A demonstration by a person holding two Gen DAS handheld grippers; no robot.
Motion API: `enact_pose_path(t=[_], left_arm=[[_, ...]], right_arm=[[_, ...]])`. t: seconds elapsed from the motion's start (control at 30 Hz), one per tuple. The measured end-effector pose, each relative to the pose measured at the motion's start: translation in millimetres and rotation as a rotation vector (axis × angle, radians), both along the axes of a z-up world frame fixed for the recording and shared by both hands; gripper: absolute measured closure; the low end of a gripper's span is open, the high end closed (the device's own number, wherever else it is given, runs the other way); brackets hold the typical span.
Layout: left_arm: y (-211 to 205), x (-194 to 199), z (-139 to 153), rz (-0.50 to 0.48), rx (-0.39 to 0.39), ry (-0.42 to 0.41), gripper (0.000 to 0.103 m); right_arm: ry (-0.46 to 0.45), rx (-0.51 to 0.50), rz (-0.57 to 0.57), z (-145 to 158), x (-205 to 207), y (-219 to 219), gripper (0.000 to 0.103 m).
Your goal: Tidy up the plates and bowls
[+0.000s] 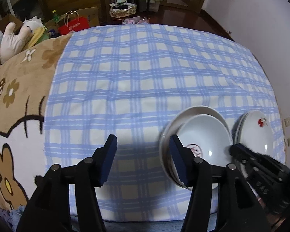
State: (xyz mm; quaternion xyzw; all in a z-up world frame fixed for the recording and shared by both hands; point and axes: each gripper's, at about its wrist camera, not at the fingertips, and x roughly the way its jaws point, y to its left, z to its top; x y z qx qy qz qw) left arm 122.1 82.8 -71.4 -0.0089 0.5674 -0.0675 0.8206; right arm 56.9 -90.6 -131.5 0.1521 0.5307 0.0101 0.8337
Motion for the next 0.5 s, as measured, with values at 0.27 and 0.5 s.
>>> enact_pose_path(t=[0.27,0.5], left_arm=[[15.0,10.6,-12.5,0.045,-0.003,0.042,0.041],[20.3,15.3,-23.2,0.049,-0.070,0.104,0.040]], right_arm=[[-0.020,-0.023,-0.023,10.9,-2.0,-6.7,0.021],[-0.080,-0.126,-0.061,13.1,-4.8,-8.9,0.021]])
